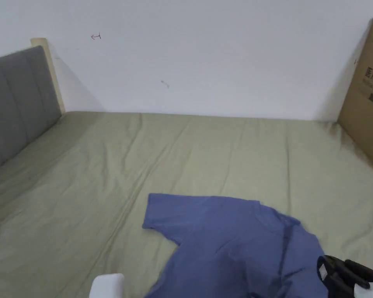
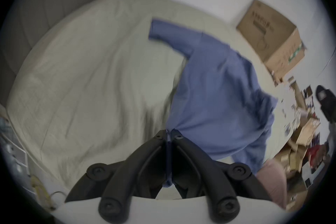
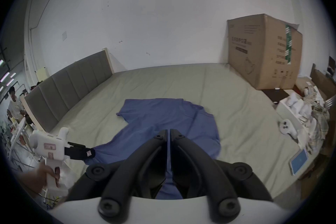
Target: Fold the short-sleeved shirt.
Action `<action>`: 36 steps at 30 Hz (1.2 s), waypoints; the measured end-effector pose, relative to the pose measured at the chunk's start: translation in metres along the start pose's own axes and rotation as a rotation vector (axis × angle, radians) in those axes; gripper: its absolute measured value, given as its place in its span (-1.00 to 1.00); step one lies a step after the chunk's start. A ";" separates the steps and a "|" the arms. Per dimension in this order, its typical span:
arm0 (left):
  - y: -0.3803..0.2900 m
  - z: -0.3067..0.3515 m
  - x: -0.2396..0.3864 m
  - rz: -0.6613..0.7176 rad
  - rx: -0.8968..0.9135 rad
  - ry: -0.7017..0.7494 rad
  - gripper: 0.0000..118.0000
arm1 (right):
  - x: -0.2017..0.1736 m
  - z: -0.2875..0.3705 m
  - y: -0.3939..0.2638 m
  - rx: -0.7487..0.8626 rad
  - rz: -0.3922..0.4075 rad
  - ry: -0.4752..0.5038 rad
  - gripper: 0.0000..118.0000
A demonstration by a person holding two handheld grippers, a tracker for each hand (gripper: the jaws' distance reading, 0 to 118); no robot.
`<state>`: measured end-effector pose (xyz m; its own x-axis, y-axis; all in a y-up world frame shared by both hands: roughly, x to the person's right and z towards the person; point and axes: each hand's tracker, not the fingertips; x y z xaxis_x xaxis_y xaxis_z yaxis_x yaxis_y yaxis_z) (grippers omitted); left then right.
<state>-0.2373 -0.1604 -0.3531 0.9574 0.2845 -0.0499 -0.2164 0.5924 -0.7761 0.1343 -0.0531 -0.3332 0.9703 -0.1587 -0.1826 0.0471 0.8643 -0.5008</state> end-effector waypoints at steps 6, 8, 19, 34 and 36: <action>-0.025 0.035 0.023 -0.076 0.372 0.057 -0.95 | 0.001 -0.118 0.076 -0.090 -0.062 0.174 -0.93; -0.024 0.034 0.031 -0.132 0.361 0.043 -0.95 | -0.003 -0.176 0.097 -0.179 -0.019 0.187 -0.73; -0.015 0.032 0.010 -0.048 0.327 0.013 -0.95 | 0.004 -0.463 0.093 -0.752 0.013 -0.038 0.72; -0.015 0.038 0.009 -0.046 0.338 -0.011 -0.95 | -0.018 -0.363 0.089 -0.537 0.115 0.070 -0.92; -0.008 0.041 0.008 -0.053 0.305 -0.020 -0.95 | -0.010 -0.319 0.107 -0.456 0.081 0.089 -0.92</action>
<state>-0.2359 -0.1323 -0.3217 0.9656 0.2601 0.0004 -0.2165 0.8047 -0.5528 0.0544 -0.1113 -0.6547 0.9414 -0.1569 -0.2986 -0.1565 0.5811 -0.7987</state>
